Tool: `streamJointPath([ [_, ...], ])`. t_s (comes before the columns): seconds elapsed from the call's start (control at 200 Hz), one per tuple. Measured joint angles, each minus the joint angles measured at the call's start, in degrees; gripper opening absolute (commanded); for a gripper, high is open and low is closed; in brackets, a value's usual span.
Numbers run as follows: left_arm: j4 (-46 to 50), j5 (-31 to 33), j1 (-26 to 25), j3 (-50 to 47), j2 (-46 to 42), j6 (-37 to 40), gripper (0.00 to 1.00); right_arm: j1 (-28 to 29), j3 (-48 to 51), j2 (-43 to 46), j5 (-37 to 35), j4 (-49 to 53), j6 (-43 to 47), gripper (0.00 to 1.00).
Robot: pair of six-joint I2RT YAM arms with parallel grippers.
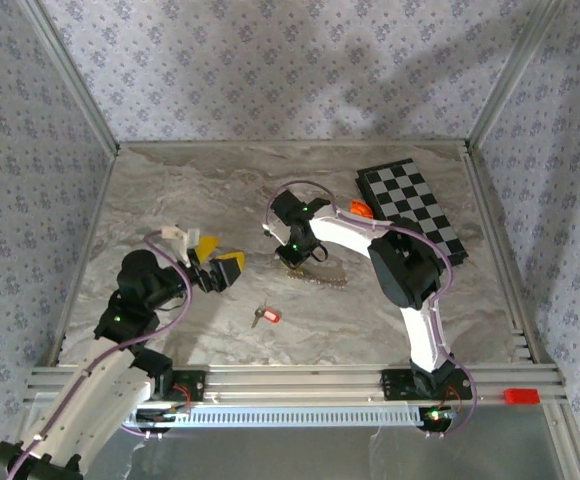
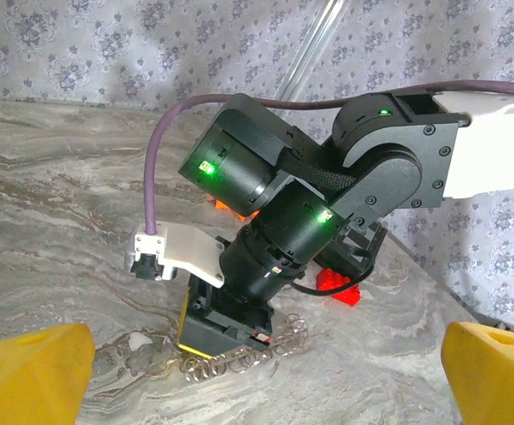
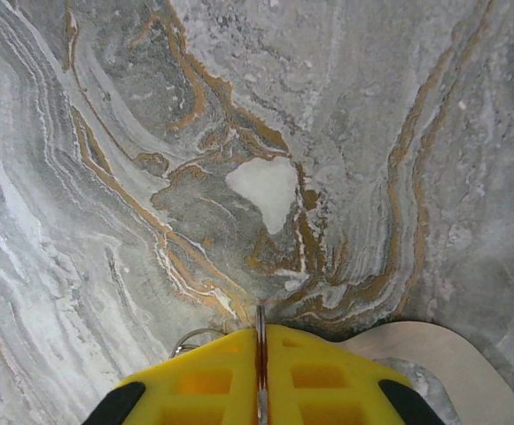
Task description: Put the keys on the keyring
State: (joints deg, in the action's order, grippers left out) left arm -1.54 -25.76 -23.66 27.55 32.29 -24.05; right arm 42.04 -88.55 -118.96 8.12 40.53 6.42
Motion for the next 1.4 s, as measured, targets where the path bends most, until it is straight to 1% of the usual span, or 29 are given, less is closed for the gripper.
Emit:
streamJointPath([
  [0.185,0.02,0.02,0.00,0.00,0.00,0.13,1.00,0.07,-0.39,-0.09,-0.61,0.28,0.87,0.00],
  [0.335,0.00,0.02,0.00,0.00,0.00,0.44,1.00,0.79,-0.13,0.15,-1.29,-0.13,2.08,0.00],
  [0.4,-0.02,0.00,0.00,0.00,-0.02,0.61,1.00,1.27,1.42,1.36,-1.73,-1.40,2.34,0.00],
  [0.5,-0.02,0.00,-0.04,0.00,-0.07,0.87,1.00,1.57,6.84,6.27,-2.38,-5.38,2.40,0.00],
  [0.565,-0.02,-0.02,-0.11,0.02,-0.24,1.16,1.00,1.22,10.80,11.21,-2.27,-8.68,2.23,0.00],
  [0.65,-0.28,-0.44,-0.28,0.13,-0.44,1.79,1.00,0.04,15.41,18.29,-0.42,-14.51,2.08,0.00],
  [0.78,-1.66,-1.75,-1.40,1.49,-0.37,2.64,0.99,-1.29,22.12,28.35,5.33,-24.74,2.03,0.00],
  [0.9,-4.87,-3.23,-3.56,2.58,-0.37,3.89,0.97,-1.49,28.09,34.75,13.53,-33.57,1.97,0.00],
  [1.05,-6.84,-4.96,-7.10,3.61,-0.26,6.03,0.92,-4.31,33.62,39.39,25.03,-44.04,-1.29,0.00],
  [1.169,-7.76,-6.05,-9.79,4.33,-0.28,8.13,0.87,-6.58,35.43,42.12,33.14,-51.89,-5.27,0.00],
  [1.244,-7.89,-6.60,-11.17,4.61,-0.33,9.60,0.82,-6.82,35.60,43.58,37.51,-56.08,-7.69,0.00],
  [1.404,-8.55,-7.74,-14.47,4.63,-0.83,13.88,0.76,-6.82,36.70,46.64,45.81,-65.24,-13.49,0.00],
])
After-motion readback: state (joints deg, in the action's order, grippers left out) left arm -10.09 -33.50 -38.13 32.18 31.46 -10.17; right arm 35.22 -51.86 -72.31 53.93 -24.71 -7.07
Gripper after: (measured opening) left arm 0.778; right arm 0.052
